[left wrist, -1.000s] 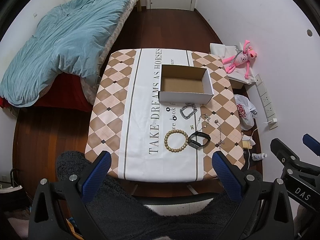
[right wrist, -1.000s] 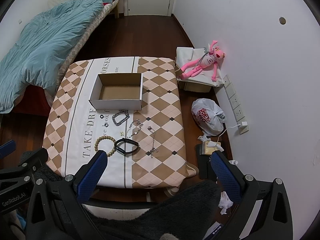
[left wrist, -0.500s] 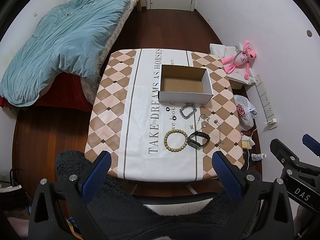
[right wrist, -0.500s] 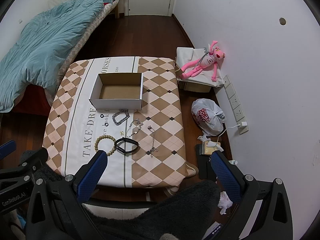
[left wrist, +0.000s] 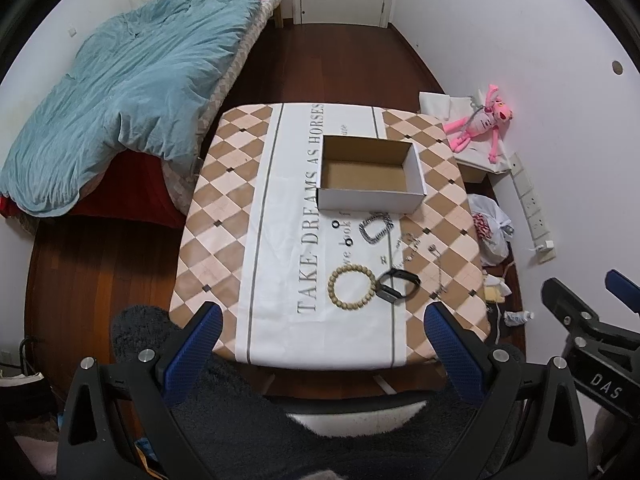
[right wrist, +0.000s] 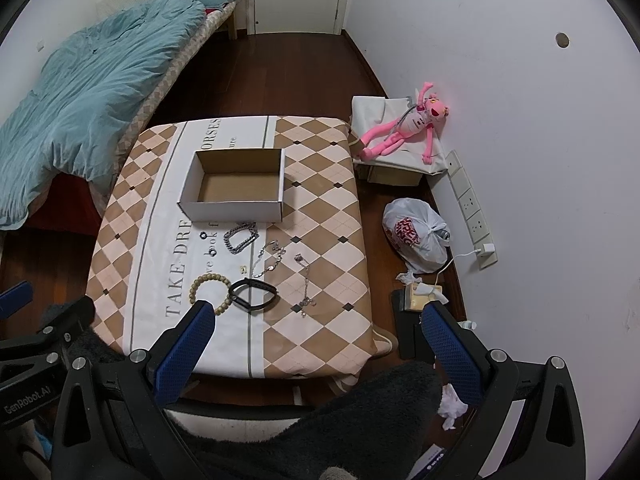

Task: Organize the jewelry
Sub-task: 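Grasp the black watch band with the right tool while the left tool grasps the wooden bead bracelet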

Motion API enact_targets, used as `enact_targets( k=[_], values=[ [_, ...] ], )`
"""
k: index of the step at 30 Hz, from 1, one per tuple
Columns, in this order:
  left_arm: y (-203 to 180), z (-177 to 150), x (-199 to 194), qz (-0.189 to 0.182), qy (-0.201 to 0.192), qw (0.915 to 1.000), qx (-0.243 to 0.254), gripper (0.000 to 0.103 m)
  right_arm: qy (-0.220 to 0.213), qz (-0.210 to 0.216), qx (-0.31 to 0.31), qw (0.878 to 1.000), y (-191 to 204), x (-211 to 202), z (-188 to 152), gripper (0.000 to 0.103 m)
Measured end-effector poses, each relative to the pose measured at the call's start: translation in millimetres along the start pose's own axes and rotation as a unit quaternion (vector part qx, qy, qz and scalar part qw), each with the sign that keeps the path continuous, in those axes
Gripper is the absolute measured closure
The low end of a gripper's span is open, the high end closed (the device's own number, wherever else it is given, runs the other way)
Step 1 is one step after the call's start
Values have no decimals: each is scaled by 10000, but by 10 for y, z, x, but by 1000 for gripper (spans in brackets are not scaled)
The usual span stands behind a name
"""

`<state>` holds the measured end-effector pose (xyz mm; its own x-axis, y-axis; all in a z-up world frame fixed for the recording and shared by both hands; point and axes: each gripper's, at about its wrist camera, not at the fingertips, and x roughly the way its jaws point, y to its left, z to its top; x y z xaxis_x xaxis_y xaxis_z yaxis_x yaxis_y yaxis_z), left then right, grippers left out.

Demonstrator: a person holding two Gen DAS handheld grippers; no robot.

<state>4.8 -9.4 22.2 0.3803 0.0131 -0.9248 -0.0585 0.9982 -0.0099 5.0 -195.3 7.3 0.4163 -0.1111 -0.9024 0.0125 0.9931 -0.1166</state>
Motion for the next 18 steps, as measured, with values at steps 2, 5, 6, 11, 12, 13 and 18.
enact_targets(
  k=[2, 5, 6, 11, 12, 13, 18],
  values=[
    [20, 37, 68, 49, -13, 10000, -14, 0, 58, -23, 88, 9999, -44, 27, 33, 0],
    [69, 85, 382, 242, -67, 9996, -85, 0, 225, -36, 219, 9995, -70, 270, 101, 0],
    [65, 127, 540, 365, -33, 9993, -79, 0, 288, 5, 251, 9993, -70, 371, 130, 0],
    [89, 107, 1104, 630, 273, 9976, -22, 0, 1021, 208, 370, 9939, -17, 991, 166, 4],
    [90, 105, 1232, 675, 345, 9971, -4, 0, 1126, 255, 396, 9925, 8, 1125, 161, 8],
    [94, 101, 1361, 739, 452, 9962, 12, 0, 1210, 376, 416, 9911, 48, 1220, 167, 11],
    [129, 42, 1790, 883, 754, 9932, 101, 0, 1612, 434, 232, 9857, 361, 1548, 174, 24]
  ],
)
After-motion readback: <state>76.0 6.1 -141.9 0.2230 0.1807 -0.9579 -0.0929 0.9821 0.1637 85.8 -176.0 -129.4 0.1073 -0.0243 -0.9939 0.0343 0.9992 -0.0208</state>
